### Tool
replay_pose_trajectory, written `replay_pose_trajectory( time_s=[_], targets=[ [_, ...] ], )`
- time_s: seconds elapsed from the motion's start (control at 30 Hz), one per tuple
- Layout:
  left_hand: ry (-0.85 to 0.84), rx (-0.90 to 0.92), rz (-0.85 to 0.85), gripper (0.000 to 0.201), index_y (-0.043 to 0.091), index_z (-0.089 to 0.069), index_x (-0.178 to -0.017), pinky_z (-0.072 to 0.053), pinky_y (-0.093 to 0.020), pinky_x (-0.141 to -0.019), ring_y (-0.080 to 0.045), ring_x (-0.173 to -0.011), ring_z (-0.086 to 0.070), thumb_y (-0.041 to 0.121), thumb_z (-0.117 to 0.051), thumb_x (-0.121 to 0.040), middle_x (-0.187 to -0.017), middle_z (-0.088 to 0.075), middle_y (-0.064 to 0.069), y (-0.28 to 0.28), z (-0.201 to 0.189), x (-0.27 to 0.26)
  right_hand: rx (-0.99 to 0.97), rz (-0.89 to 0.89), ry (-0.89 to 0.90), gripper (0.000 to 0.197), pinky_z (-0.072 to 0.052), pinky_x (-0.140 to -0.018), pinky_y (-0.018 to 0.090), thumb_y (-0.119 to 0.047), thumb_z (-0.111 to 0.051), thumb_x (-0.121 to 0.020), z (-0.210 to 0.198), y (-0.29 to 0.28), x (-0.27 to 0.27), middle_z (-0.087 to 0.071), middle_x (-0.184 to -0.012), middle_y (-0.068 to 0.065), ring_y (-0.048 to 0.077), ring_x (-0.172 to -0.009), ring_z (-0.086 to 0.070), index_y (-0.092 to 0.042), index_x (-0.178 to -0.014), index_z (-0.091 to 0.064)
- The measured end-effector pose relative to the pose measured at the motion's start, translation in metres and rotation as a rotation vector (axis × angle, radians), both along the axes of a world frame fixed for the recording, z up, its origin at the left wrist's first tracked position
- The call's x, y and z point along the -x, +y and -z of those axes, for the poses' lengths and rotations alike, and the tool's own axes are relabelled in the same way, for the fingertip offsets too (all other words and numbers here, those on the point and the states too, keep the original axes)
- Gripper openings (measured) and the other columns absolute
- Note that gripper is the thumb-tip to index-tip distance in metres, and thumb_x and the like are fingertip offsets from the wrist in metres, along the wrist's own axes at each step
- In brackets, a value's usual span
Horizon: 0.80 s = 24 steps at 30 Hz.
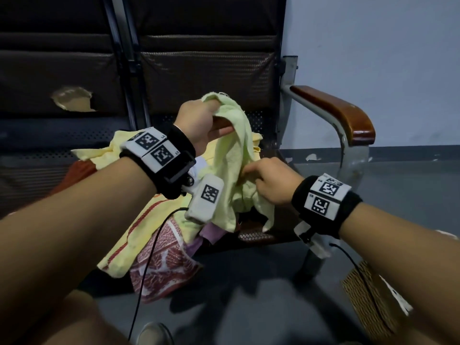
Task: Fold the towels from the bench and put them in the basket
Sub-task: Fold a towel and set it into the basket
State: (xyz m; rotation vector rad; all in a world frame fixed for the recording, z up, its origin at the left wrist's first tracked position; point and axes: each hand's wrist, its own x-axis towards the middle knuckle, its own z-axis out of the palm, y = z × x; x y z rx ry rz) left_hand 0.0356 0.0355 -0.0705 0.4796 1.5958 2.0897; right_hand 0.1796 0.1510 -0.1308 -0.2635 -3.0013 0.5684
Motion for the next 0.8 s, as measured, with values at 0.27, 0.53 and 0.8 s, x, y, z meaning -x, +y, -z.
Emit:
replay_pose_trajectory(
  time_s=[0.27,0.53,0.8],
  targets=[
    [-0.078,-0.085,0.041,0.025,-0.002,-0.062,-0.111,-0.059,-0.030,-0.058,-0.022,-0.066,-0.073,0.009,-0.042,-0.103,-0.090,-0.071,-0.016,-0.004,-0.003,-0.016,0.143,0.160,0.004,0.067,-0.054,-0.065,0.043,-0.070,-0.054,-0.085,0.016,-0.016,0.016,-0.068,-0.074,0.012,0.029,-0.073,-0.066,-0.004,-0.076,-0.064],
    [0.243,0.094,-0.222,0.034,0.009,-0.071,-0.106,-0.062,-0.042,-0.073,-0.030,-0.092,-0.074,0.016,-0.038,-0.100,-0.099,-0.073,-0.016,-0.023,0.005,0.021,0.148,0.209,-0.130,0.048,-0.038,-0.049,0.025,-0.042,-0.058,-0.097,0.025,0.023,0.007,-0.051,-0.057,0.001,0.015,-0.052,-0.047,-0.014,-0.059,-0.055],
    [0.661,0.641,-0.570,0.037,0.004,-0.061,-0.112,-0.038,-0.035,-0.076,-0.036,-0.106,-0.058,0.024,-0.031,-0.103,-0.117,-0.064,-0.016,-0.043,0.028,0.063,-0.124,0.286,-0.016,0.046,-0.032,-0.048,0.027,-0.041,-0.064,-0.093,0.008,0.058,-0.011,-0.052,-0.053,-0.001,0.013,-0.055,-0.051,-0.019,-0.053,-0.058]
  ],
)
